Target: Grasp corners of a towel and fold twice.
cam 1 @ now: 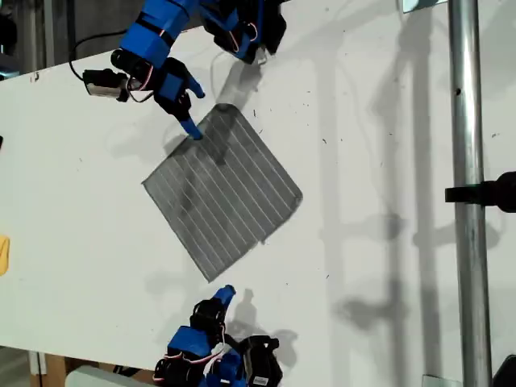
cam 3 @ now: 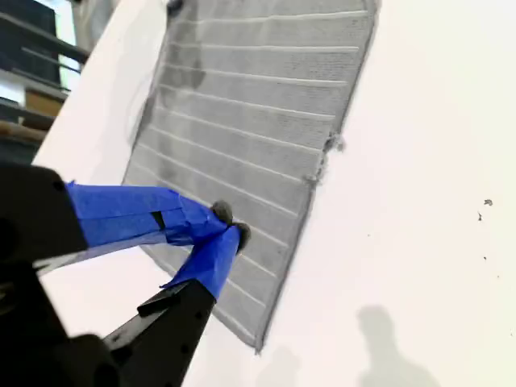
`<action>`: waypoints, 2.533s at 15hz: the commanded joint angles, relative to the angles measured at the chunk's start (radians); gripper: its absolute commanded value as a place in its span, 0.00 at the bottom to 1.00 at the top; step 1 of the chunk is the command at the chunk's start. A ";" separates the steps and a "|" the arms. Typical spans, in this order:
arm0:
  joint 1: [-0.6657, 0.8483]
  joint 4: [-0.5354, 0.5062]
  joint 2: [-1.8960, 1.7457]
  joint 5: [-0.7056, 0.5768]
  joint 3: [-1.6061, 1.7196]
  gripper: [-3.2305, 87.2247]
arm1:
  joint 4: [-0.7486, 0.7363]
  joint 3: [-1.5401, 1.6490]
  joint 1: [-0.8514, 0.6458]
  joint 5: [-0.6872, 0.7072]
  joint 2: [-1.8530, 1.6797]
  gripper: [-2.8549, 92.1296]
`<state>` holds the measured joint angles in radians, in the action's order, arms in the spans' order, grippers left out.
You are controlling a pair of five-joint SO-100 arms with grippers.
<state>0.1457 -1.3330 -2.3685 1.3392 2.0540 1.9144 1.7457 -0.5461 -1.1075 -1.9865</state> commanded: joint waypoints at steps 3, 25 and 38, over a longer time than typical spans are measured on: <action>-0.003 -0.028 -0.052 -0.031 0.002 0.01 | 0.038 0.232 0.006 -0.276 -0.238 0.48; -0.003 -0.063 -0.051 -0.017 0.023 0.01 | -0.750 0.577 -0.195 0.026 0.186 0.03; -0.104 0.015 0.788 -0.095 -0.730 0.01 | -0.765 0.577 -0.150 0.029 0.190 0.03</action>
<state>0.0583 -1.3530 -1.6490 1.2594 1.4527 1.1597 2.3455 -0.7072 -1.0891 -1.7917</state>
